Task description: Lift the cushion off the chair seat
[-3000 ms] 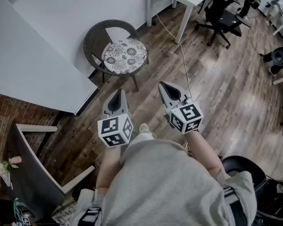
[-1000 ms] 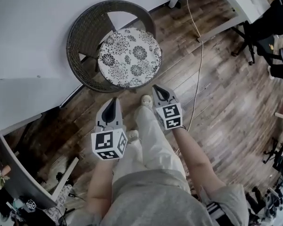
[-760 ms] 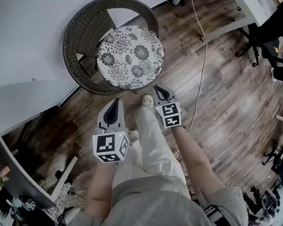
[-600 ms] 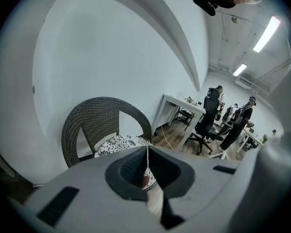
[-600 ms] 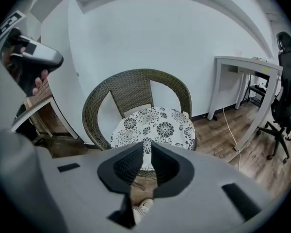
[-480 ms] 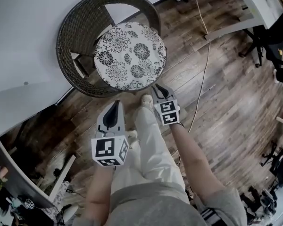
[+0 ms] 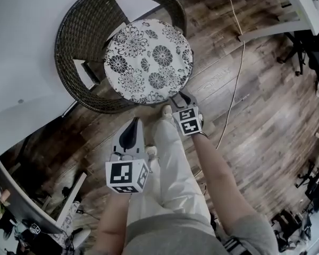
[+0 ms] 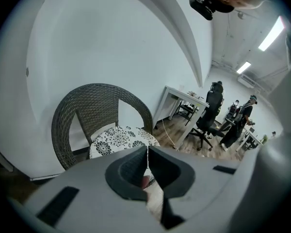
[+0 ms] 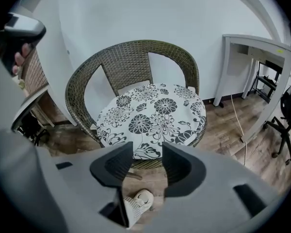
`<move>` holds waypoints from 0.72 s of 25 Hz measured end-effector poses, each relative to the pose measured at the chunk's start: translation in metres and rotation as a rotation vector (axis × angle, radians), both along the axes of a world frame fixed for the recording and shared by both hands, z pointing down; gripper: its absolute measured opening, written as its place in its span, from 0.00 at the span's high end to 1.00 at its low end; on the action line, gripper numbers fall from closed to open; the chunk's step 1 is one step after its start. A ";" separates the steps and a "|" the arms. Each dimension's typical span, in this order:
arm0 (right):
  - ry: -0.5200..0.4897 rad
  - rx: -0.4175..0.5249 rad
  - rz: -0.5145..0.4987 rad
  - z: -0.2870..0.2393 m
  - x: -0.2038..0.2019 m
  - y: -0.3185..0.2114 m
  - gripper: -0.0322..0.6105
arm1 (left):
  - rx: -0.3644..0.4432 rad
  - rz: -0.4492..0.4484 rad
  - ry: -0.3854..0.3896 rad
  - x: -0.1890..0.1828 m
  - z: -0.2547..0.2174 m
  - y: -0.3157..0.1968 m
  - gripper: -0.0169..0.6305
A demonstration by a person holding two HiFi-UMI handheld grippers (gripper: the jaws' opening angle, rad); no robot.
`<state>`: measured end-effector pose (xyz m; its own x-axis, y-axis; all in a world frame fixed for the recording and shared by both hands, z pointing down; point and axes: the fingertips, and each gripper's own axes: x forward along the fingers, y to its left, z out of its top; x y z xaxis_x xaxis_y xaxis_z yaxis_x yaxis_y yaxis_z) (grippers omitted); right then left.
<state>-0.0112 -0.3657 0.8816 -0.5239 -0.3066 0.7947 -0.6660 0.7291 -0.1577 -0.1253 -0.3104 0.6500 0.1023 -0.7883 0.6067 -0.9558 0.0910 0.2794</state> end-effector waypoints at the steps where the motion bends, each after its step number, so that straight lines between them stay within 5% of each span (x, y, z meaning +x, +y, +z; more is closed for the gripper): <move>1: 0.007 -0.005 -0.003 0.006 -0.001 0.000 0.66 | -0.007 0.001 0.003 0.001 0.004 0.000 0.96; 18: 0.112 -0.041 -0.017 0.051 -0.002 -0.002 0.64 | -0.051 -0.016 0.027 -0.002 0.028 0.004 0.96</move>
<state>-0.0137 -0.3681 0.9325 -0.4362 -0.2644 0.8602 -0.6688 0.7348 -0.1133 -0.1276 -0.3064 0.6780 0.1068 -0.7583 0.6432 -0.9464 0.1208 0.2995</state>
